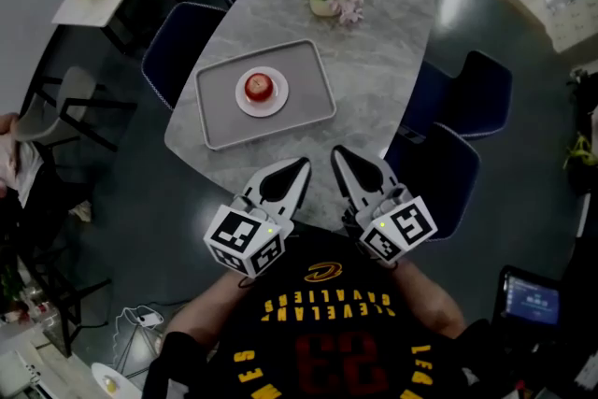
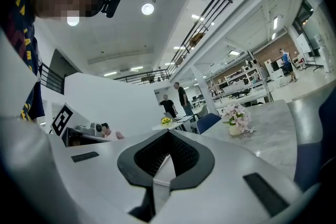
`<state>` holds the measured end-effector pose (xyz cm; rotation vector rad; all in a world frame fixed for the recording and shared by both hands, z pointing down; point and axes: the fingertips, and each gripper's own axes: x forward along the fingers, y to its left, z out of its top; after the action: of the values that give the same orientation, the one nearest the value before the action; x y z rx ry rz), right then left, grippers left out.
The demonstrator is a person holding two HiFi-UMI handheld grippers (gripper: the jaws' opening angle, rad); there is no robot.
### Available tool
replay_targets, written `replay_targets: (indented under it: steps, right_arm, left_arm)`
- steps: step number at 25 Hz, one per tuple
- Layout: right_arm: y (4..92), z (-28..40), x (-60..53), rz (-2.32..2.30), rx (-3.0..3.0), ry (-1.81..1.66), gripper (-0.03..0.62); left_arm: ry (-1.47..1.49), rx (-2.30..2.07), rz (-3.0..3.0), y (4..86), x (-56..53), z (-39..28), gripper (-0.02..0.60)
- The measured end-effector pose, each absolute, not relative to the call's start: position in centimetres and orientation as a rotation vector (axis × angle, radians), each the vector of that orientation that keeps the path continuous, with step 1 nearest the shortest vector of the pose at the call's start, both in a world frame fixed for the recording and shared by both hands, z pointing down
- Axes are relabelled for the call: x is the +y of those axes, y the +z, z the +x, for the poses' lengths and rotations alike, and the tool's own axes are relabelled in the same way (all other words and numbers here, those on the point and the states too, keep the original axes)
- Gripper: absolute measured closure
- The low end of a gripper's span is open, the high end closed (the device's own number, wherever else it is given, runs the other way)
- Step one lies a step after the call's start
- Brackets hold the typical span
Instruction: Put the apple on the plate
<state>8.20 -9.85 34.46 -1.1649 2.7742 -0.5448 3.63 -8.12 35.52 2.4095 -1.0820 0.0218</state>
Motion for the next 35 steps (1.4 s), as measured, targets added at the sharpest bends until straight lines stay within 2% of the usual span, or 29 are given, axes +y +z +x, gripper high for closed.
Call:
replay_targets:
  steps: [16,35]
  right_arm:
    - [33.2,9.0,-6.7,-1.146,2.855,-0.392,0.588]
    - [33.3,8.2,-5.2,-1.119,2.891,-0.383,0.588]
  left_arm:
    - [0.004,-1.152,2.477,34.0,-5.7,4.8,0.58]
    - [-0.001,-1.178,2.475,34.1,-4.3,4.3,0.58]
